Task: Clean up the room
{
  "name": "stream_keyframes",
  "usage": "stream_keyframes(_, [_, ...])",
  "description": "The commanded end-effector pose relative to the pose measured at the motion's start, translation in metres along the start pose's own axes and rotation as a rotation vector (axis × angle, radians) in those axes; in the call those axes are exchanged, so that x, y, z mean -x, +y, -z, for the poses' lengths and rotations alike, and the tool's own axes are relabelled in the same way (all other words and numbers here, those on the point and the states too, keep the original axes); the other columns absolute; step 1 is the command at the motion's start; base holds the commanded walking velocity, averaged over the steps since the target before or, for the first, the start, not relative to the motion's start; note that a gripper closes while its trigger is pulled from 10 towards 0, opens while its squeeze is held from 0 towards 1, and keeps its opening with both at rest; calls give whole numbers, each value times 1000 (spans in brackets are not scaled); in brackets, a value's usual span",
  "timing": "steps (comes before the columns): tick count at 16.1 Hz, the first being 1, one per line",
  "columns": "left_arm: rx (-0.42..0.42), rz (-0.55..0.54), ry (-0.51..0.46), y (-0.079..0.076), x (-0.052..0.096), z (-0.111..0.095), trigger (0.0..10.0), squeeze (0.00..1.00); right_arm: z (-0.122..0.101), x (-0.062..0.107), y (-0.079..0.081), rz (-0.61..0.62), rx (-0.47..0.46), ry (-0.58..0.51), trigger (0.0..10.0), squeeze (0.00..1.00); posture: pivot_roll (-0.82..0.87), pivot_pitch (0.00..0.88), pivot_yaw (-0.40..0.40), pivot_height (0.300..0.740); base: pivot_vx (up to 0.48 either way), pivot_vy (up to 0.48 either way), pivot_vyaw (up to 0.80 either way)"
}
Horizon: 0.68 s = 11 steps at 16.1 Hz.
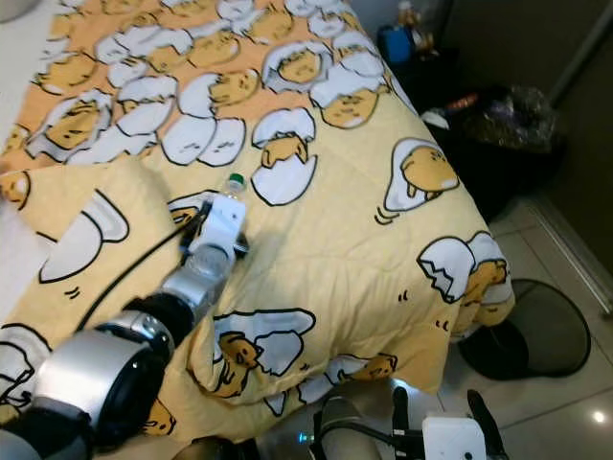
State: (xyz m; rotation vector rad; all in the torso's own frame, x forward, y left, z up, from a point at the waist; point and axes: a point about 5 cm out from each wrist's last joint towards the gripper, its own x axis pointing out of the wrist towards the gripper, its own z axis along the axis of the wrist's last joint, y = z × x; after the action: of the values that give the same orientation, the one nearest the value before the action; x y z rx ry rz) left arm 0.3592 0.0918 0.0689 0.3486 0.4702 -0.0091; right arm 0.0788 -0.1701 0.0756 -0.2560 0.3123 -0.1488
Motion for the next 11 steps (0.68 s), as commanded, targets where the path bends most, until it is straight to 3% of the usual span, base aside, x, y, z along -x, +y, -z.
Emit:
stream_keyframes(1, [20,101,55,-13,3,12,10000,0,0,-1,2,-13,6,9,10000,1000,-432,198,73,728,0,0,0])
stream_keyframes(3, [-2,171,73,-22,5,16,0,0,-2,-5,2,-19,7,0,10000,1000,-430,192,73,728,0,0,0])
stream_keyframes(7, [-34,143,12,-8,1,7,0,0,-5,-17,0,-17,6,-22,10000,1000,-410,167,73,728,0,0,0])
stream_keyframes(11, [-15,146,-32,0,-1,1,0,0,-6,-43,3,-29,-14,-60,10000,1000,-346,95,82,728,0,0,0])
